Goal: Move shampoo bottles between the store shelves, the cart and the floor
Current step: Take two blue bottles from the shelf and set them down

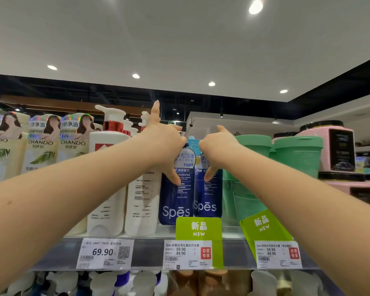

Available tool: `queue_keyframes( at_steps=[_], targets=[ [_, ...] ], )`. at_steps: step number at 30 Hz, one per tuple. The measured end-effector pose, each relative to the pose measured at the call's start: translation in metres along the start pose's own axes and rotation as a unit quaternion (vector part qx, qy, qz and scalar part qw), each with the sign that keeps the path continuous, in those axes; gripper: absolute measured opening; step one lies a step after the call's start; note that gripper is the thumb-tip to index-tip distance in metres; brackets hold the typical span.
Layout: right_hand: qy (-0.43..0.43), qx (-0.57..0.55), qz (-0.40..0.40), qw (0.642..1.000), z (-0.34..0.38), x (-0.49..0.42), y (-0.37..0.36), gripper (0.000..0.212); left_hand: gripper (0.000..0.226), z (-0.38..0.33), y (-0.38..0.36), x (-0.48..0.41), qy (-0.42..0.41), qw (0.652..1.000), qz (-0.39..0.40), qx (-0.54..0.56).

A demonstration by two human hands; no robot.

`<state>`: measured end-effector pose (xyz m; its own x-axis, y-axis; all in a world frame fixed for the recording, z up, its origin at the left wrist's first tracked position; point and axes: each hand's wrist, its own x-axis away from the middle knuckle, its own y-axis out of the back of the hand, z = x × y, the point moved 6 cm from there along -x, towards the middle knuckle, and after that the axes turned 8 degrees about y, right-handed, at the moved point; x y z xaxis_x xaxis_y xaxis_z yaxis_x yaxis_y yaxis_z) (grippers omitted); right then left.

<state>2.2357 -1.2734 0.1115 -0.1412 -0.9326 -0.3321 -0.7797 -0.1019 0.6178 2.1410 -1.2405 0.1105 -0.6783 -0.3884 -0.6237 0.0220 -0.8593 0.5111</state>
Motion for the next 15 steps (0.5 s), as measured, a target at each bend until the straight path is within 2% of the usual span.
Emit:
queue_keyframes(
  at_steps=[5,8,10,15],
  targets=[
    [-0.012,0.016,-0.025,0.999,0.003,0.004,-0.002,0.078,0.108,0.000,0.005,0.009,0.021,1.000,0.016,-0.014],
    [-0.013,0.016,-0.098,0.995,0.000,0.015,0.001,0.083,0.110,-0.001,0.009,0.018,0.033,0.999,-0.002,-0.013],
    [-0.012,-0.013,-0.154,0.988,-0.005,0.032,0.008,0.073,0.110,-0.001,0.013,0.028,0.030,0.999,-0.033,0.010],
    [0.010,-0.140,-0.272,0.952,-0.013,0.083,0.016,0.051,0.078,0.004,0.029,0.073,0.007,0.986,-0.109,0.130]
  ],
)
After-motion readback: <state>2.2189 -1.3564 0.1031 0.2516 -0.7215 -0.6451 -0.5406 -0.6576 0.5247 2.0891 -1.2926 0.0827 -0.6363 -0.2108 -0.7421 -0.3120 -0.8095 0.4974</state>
